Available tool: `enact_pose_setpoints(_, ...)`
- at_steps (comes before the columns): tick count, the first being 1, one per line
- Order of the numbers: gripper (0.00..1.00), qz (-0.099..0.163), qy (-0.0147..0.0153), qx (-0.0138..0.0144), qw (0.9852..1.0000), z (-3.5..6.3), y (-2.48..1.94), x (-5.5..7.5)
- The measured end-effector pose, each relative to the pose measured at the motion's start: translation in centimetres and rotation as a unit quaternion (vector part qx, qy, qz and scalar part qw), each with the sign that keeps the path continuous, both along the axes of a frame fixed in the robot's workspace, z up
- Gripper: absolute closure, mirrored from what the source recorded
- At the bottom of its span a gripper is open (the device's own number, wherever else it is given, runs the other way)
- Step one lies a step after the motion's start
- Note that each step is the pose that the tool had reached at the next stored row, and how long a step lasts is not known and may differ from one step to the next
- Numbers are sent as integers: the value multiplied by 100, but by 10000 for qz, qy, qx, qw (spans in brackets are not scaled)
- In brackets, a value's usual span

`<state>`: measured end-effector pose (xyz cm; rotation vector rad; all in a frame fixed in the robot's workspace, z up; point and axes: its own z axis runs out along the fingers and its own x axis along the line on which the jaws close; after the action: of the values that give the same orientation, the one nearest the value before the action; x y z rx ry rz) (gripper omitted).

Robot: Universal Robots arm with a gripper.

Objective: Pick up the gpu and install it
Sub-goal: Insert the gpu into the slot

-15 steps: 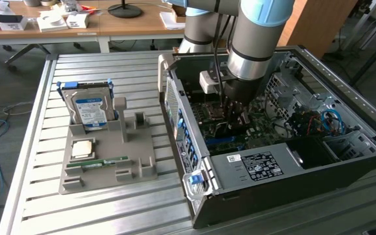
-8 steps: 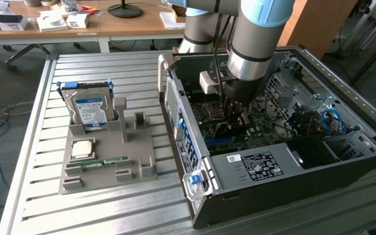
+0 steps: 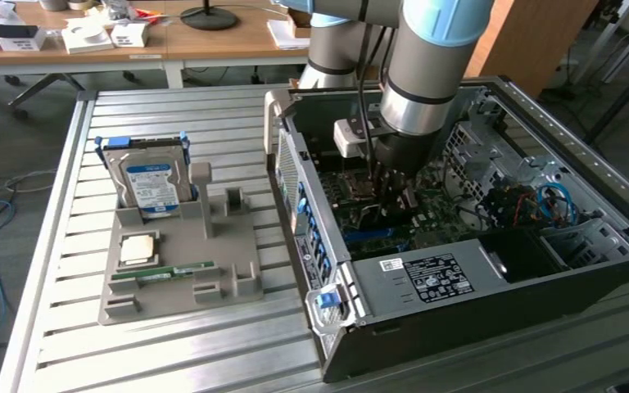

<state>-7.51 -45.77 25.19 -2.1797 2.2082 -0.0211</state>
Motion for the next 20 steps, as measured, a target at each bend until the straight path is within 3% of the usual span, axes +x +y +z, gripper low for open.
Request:
enact_pose_setpoints(2, 74, 0, -1, 20, 10000, 0, 1, 0)
enact_pose_setpoints(20, 74, 0, 0, 18, 10000, 0, -2, 4)
